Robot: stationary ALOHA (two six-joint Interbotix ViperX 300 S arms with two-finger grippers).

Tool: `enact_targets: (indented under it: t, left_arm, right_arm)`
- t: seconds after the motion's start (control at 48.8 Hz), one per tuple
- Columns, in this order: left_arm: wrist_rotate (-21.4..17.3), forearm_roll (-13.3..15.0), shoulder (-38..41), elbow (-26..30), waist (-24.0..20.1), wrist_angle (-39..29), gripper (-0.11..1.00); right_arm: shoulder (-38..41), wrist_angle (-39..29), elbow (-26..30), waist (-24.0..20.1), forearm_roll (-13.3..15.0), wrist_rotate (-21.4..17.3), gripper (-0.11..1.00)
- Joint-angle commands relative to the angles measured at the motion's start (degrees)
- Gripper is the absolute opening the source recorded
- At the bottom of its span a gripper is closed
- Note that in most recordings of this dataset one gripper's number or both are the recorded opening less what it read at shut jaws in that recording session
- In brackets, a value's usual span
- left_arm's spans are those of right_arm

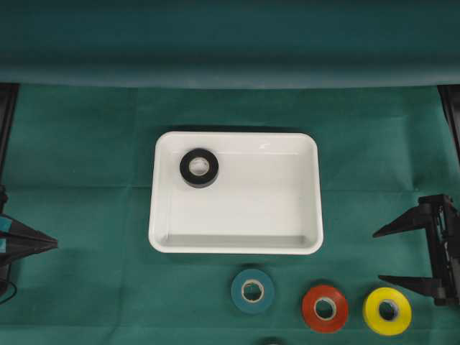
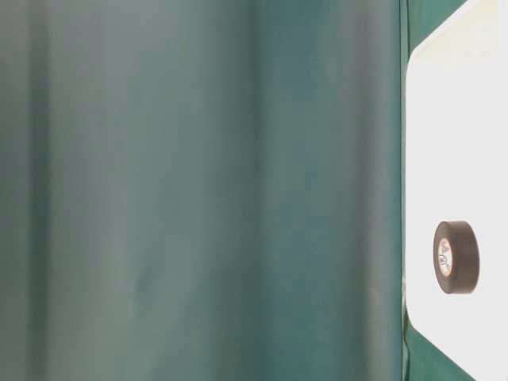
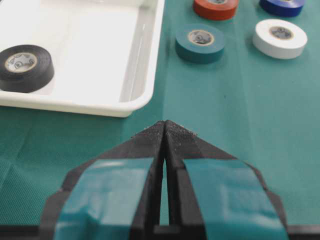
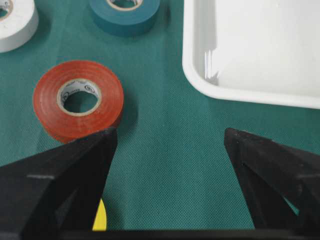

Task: Put the tape into the white case with the right arm.
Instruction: 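Open the right gripper and withdraw it to the right, then lower the right gripper onto the red tape roll and grasp it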

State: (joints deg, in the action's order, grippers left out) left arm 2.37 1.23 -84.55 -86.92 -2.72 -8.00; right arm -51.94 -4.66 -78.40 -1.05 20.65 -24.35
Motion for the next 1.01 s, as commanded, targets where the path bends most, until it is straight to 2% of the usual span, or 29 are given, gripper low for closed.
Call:
enact_targets:
  t: [0.0, 0.513, 0.985]
  left_arm:
    - [0.0, 0.1, 0.5, 0.7, -0.1, 0.6, 0.00]
    - [0.0, 0.1, 0.5, 0.7, -0.1, 0.6, 0.00]
    - [0.0, 0.1, 0.5, 0.7, -0.1, 0.6, 0.00]
  right_arm:
    - [1.8, 0.4, 2.2, -0.2, -0.1, -0.2, 0.68]
    - [19.4, 2.4, 11.5, -2.5, 0.0, -0.1, 0.68]
    - [21.4, 2.5, 12.3, -2.5, -0.1, -0.2, 0.68]
